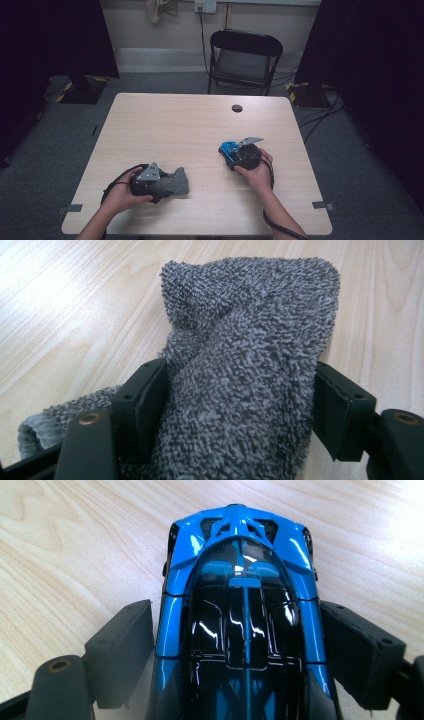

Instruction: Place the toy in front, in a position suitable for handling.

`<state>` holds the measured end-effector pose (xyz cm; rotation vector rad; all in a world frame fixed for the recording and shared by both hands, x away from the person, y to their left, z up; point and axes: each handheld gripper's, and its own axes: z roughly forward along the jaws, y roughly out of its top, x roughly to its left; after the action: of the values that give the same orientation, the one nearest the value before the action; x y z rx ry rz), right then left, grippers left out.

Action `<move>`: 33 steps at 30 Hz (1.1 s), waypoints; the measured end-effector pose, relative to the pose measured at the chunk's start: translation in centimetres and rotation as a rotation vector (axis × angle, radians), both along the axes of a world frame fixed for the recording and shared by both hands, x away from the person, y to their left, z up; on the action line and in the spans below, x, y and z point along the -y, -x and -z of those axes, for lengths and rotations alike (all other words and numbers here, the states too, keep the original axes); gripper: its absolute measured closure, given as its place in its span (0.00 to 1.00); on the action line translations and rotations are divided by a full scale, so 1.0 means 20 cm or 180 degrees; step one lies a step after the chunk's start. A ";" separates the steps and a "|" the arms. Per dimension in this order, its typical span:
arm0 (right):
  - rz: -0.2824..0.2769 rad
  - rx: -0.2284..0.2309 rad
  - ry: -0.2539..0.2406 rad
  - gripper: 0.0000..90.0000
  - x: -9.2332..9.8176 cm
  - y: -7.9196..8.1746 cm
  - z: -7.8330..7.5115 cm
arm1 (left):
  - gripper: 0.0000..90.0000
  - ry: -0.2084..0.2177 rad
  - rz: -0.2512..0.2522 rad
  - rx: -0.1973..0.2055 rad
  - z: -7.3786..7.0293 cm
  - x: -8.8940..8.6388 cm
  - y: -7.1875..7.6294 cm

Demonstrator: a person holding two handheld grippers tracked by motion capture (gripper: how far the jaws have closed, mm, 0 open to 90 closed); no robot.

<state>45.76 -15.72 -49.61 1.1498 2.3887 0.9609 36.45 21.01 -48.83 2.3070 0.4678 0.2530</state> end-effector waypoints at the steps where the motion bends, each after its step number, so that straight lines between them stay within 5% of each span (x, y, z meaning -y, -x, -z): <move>1: -0.0002 0.0008 -0.0005 0.20 0.00 0.00 0.00 | 0.33 -0.0001 0.0002 0.0001 0.00 0.00 0.00; 21: 0.0051 -0.0088 -0.0067 0.21 0.02 0.01 -0.07 | 0.33 0.0022 -0.0001 -0.0024 0.00 0.00 -0.01; 33: 0.0062 -0.0110 0.0005 0.20 0.03 0.03 -0.02 | 0.33 -0.0010 0.0009 -0.0008 0.00 0.00 0.00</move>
<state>45.12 -16.41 -49.29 1.1962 2.4003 0.9401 36.52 20.98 -48.77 2.3110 0.4659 0.2496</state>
